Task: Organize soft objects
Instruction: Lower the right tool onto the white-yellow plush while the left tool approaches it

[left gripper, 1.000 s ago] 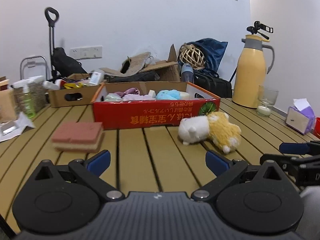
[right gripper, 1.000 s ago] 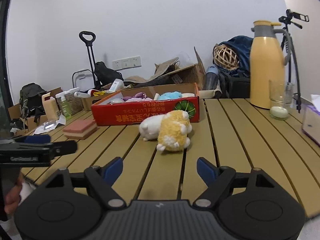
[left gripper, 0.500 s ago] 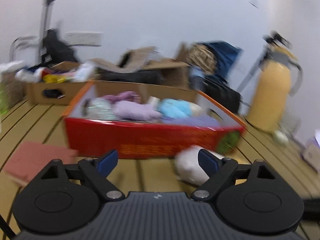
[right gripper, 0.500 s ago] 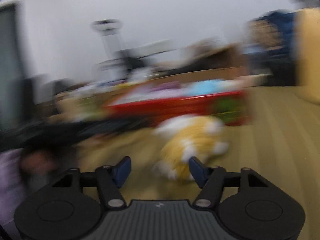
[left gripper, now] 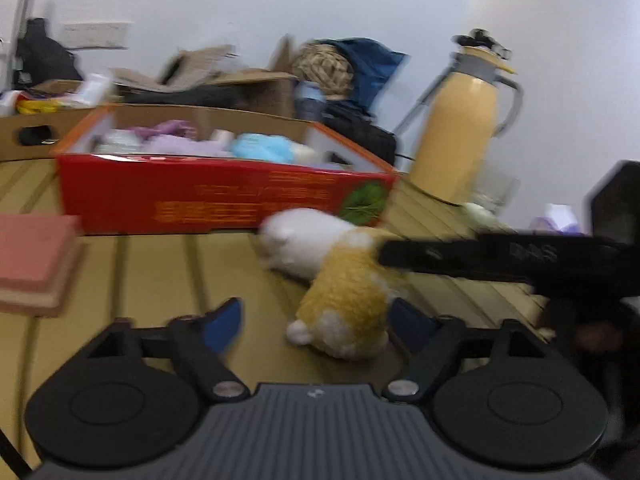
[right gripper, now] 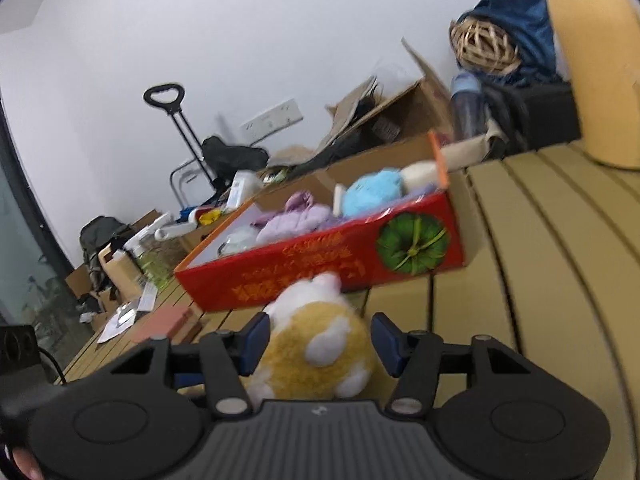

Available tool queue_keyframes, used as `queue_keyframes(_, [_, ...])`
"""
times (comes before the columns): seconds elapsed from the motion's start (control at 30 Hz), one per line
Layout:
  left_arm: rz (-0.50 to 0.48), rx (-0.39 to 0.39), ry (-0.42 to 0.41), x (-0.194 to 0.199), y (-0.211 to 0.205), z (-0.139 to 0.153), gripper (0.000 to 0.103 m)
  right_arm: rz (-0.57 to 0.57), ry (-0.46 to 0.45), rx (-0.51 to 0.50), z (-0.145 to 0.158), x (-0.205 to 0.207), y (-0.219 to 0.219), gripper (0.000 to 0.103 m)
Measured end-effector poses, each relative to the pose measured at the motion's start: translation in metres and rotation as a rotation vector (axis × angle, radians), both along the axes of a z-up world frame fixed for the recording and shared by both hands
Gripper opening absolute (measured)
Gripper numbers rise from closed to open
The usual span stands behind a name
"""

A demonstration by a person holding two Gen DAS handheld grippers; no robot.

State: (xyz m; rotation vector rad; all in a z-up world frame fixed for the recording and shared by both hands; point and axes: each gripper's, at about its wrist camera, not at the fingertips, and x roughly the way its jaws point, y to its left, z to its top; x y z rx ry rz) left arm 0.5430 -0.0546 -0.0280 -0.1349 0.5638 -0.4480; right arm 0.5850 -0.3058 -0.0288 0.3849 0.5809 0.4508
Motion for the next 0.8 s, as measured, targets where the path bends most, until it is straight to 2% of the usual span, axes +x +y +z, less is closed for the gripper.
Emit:
queue_keyframes(0.07, [0.081, -0.025, -0.01, -0.002, 0.017, 0.001, 0.072, 0.01, 0.029, -0.027, 0.0, -0.008, 0.007, 0.038])
queue_keyframes(0.13, [0.128, -0.072, 0.007, -0.001, 0.031, 0.001, 0.073, 0.024, 0.036, -0.031, 0.002, -0.026, 0.013, 0.038])
queue_keyframes(0.23, [0.068, -0.161, -0.003, -0.003, 0.033, 0.006, 0.081, -0.022, 0.019, -0.03, 0.006, -0.037, 0.013, 0.039])
queue_keyframes(0.37, [0.033, -0.186, 0.068, 0.007, 0.026, -0.001, 0.08, -0.052, 0.021, 0.016, 0.005, -0.019, 0.009, 0.049])
queue_keyframes(0.4, [0.034, -0.184, 0.09, 0.01, 0.025, -0.003, 0.076, -0.049, 0.007, 0.027, 0.004, -0.012, 0.01, 0.053])
queue_keyframes(0.47, [0.035, -0.211, 0.125, 0.017, 0.028, -0.005, 0.067, -0.04, 0.016, 0.031, 0.001, 0.004, 0.014, 0.054])
queue_keyframes(0.53, [0.007, -0.245, 0.178, 0.023, 0.028, -0.011, 0.043, -0.031, 0.04, 0.047, -0.005, 0.014, 0.018, 0.052])
queue_keyframes(0.57, [-0.012, -0.272, 0.186, 0.023, 0.029, -0.011, 0.04, -0.036, 0.06, 0.05, -0.008, 0.015, 0.02, 0.047])
queue_keyframes(0.7, [-0.003, -0.273, 0.175, 0.009, 0.028, -0.008, 0.038, -0.078, 0.081, 0.056, -0.006, 0.001, 0.02, 0.039])
queue_keyframes(0.8, [-0.015, -0.307, 0.184, -0.017, 0.03, -0.006, 0.038, -0.107, 0.096, 0.056, -0.003, -0.028, 0.017, 0.038])
